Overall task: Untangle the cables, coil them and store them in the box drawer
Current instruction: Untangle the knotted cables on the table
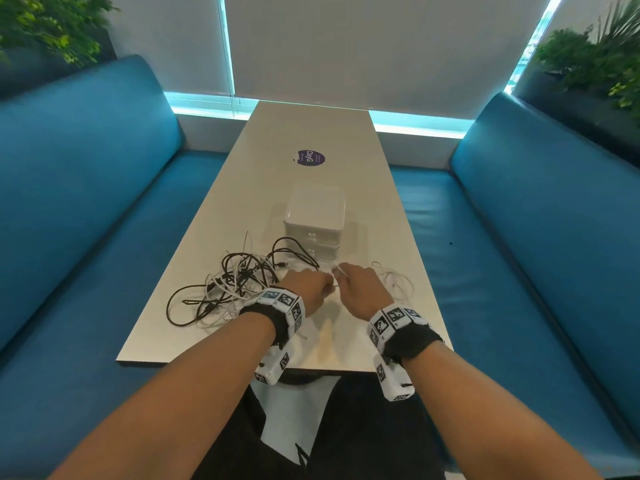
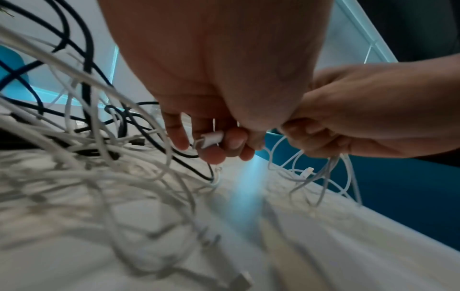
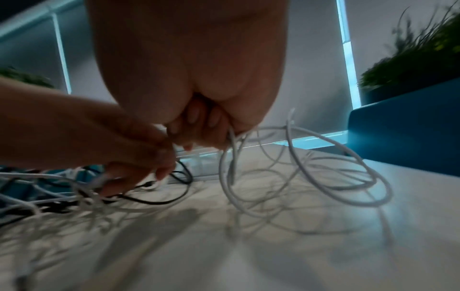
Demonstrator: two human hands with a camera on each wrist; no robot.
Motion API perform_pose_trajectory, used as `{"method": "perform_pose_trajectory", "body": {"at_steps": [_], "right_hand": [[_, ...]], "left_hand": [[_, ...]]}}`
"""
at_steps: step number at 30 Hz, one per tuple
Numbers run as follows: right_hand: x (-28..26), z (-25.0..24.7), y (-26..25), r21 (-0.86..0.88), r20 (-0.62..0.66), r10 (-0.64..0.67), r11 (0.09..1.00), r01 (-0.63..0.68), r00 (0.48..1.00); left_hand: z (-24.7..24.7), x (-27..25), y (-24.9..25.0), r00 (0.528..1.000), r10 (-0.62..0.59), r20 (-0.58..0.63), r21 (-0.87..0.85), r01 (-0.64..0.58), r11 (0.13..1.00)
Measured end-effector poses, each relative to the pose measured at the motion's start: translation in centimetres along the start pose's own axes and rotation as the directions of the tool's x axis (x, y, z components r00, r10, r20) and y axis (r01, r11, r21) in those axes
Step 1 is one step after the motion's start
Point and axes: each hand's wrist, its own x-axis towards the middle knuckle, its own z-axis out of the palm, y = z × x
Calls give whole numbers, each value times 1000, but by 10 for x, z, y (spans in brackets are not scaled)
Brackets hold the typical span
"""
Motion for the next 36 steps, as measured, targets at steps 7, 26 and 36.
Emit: {"method": "perform_pose_trajectory", "body": {"at_steps": [7,26,36], "right_hand": [[2,7,9,-128,151,160,982,-141,976],[2,2,13,216,103,178,956,-197,978],[-2,4,9,339,265,411,807,-483,872]], "left_hand": [[2,3,-6,999,-43,-2,-96,42,995],[10,4,-6,992,-103,68,173,90,981],[7,-1,-8,1000,-9,-5,-5,9,1000]]}}
